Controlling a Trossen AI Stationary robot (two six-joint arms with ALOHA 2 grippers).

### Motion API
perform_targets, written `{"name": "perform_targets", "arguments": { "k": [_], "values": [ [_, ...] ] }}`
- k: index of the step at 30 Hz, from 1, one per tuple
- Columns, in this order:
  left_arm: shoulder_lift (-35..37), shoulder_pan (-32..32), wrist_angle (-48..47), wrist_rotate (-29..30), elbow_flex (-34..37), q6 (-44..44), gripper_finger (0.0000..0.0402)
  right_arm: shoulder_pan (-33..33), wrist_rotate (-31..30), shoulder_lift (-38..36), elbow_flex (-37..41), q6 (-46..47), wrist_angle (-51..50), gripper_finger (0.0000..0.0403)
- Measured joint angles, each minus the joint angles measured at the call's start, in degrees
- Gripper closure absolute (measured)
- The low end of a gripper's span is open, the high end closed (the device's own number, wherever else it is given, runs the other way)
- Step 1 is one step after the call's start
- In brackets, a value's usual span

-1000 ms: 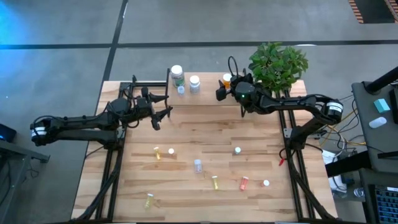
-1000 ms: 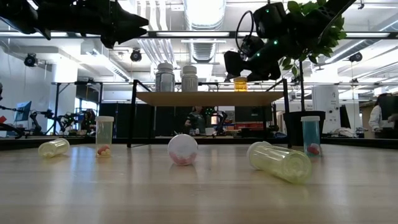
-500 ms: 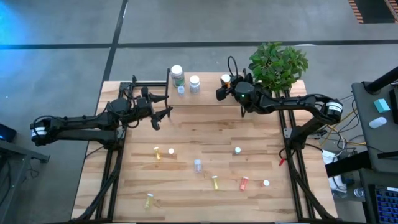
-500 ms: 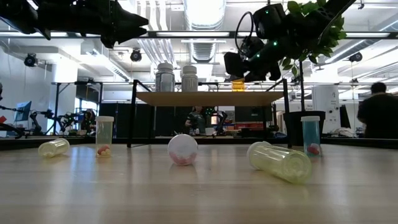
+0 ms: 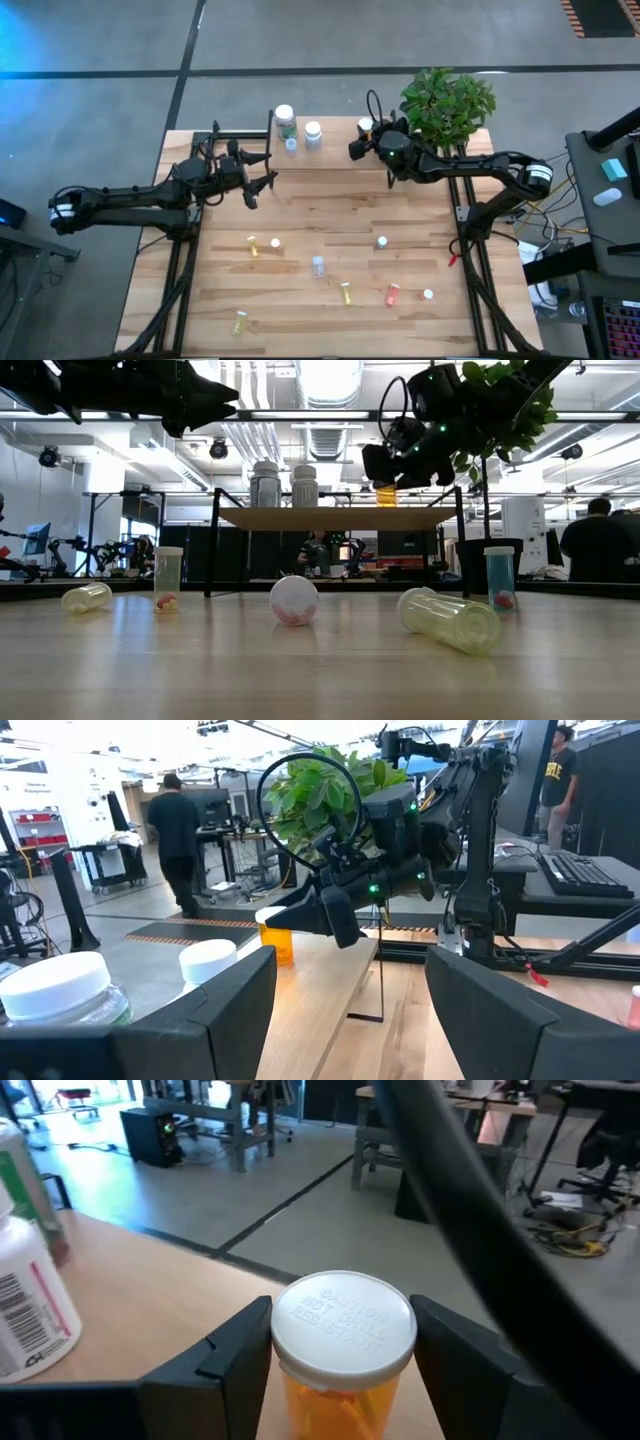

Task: Pick and place medicine bottles onto shelf by color
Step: Put the orange pill bottle on the shelf

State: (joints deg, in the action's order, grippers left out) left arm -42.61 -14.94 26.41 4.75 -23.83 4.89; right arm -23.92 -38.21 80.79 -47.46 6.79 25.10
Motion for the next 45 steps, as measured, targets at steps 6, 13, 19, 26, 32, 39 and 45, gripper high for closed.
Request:
{"name": "perform_targets", "arguments": {
  "k": [6, 13, 19, 26, 32, 39, 45],
  "values": [
    [0.0, 0.0, 0.0, 0.0, 0.0, 0.0, 0.0162, -0.2, -1.1, -0.2, 0.0, -0.6, -0.1, 0.0196],
    [-0.1, 0.0, 0.0, 0.0, 0.0, 0.0, 0.0162, -1.3, -2.9, -0.2, 0.0, -0.8, -1.2, 0.0196],
    [-0.1, 0.0, 0.0, 0.0, 0.0, 0.0, 0.0162, -2.9, -3.0, -0.2, 0.0, -0.7, -1.2, 0.0196],
    [-0.1, 0.0, 0.0, 0.0, 0.0, 0.0, 0.0162, -4.3, -3.0, -0.2, 0.0, -0.4, -1.6, 0.0196],
    [-0.1, 0.0, 0.0, 0.0, 0.0, 0.0, 0.0162, -4.4, -2.9, -0.2, 0.0, 0.6, -2.8, 0.0196],
    [0.0, 0.0, 0.0, 0.0, 0.0, -0.1, 0.0162, -4.4, -2.3, -0.1, 0.0, -0.5, -4.1, 0.0160],
    [0.0, 0.0, 0.0, 0.0, 0.0, -0.4, 0.0162, -4.4, -2.3, -0.1, 0.0, -0.7, -3.8, 0.0115]
  ]
}}
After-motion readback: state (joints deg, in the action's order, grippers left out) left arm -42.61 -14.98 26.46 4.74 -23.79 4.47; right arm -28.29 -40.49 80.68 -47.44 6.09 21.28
